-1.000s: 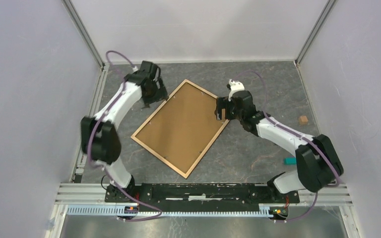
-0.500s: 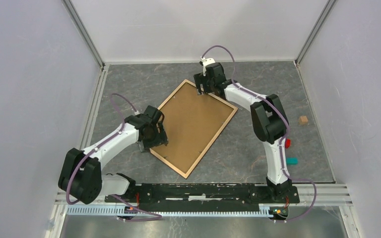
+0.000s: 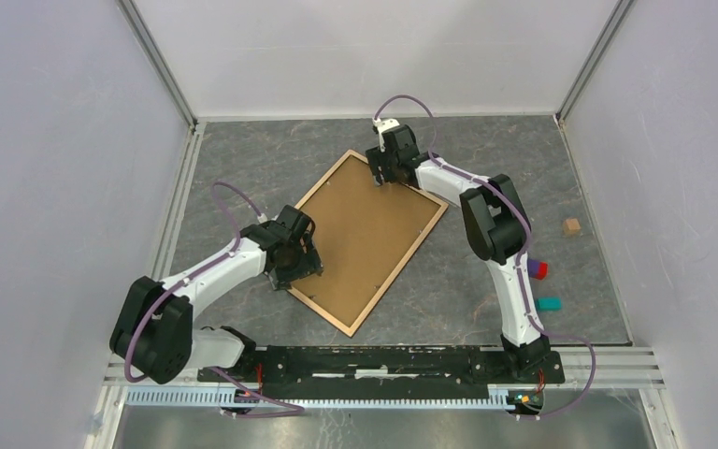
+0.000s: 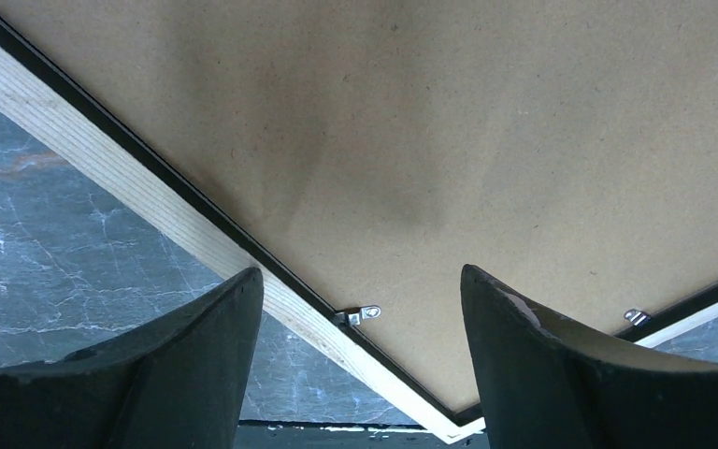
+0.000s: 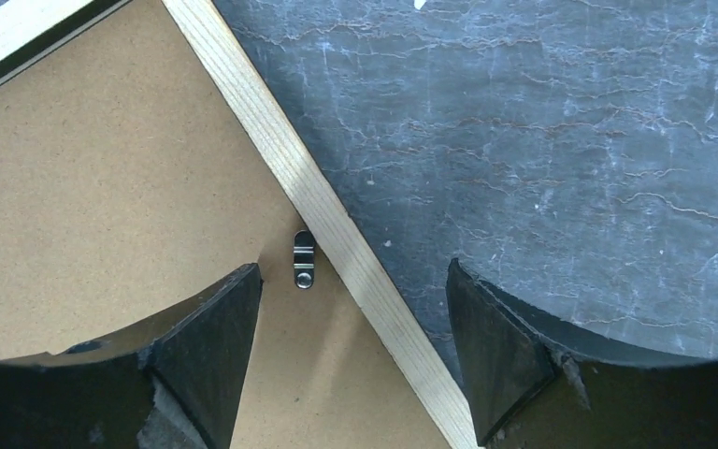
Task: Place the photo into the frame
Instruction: Install the photo frame at the center of the board.
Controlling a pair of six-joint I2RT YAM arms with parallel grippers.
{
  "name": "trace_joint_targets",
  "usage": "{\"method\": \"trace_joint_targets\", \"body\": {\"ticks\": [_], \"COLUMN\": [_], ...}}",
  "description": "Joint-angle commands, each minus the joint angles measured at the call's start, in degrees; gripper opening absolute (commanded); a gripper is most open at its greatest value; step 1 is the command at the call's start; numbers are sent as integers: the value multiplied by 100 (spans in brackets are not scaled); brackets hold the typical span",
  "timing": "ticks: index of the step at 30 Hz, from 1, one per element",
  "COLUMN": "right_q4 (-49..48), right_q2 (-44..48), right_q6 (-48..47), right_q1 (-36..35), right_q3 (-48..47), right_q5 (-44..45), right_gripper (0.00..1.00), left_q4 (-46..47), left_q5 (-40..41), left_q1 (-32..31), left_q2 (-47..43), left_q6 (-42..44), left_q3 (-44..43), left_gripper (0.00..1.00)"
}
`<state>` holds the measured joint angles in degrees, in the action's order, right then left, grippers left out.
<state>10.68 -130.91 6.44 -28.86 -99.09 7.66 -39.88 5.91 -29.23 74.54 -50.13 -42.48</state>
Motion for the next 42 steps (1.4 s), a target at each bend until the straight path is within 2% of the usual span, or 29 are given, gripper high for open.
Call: {"method": "trace_joint_targets", "body": {"ticks": [1, 10, 16, 18, 23, 25, 26, 27, 31, 33, 35, 40, 42], "right_q4": [-76, -7, 119, 168, 199, 324, 370, 437, 886, 1132, 1303, 1186, 1180], "right_q2": [-130, -275, -418, -397, -389, -424, -415, -389, -77, 273, 828, 2427, 2957], "right_q6": [-147, -17, -11, 5, -67, -95, -107, -116, -168, -160, -143, -133, 104], "right_q1": [23, 21, 24, 22, 28, 21, 22, 21, 21, 25, 18, 12, 14], "right_q3": [-225, -370, -516, -513, -573, -761, -853, -962, -1358, -1354, -1016, 799, 1474], "right_q5": [197, 302, 299, 310, 331, 339, 316, 298, 198, 216, 267, 543, 928], "right_gripper": [78, 71, 57, 48, 12, 8, 9, 15, 52, 67, 76, 95, 98], "left_q4": [334, 401, 453, 498, 571, 574, 563, 561, 455, 299, 276, 454, 517], "left_q5": [61, 104, 41, 47, -39, -63, -69, -60, -24, -31, -154, -226, -200], "left_q1": [-4, -3, -3, -9, -9, -4, -12, -4, -3, -4, -4, 6, 14], "left_q2": [77, 25, 78, 78, 137, 144, 133, 112, -32, -124, -283, -925, -1177], "left_q6": [-254, -234, -219, -217, -195, -160, -140, -109, 262, 545, 819, 1153, 1217], "left_q3": [32, 107, 117, 150, 158, 136, 131, 124, -78, -282, -413, -472, -487], "left_gripper": [83, 83, 83, 83, 83, 83, 83, 83, 86, 88, 91, 96, 100]}}
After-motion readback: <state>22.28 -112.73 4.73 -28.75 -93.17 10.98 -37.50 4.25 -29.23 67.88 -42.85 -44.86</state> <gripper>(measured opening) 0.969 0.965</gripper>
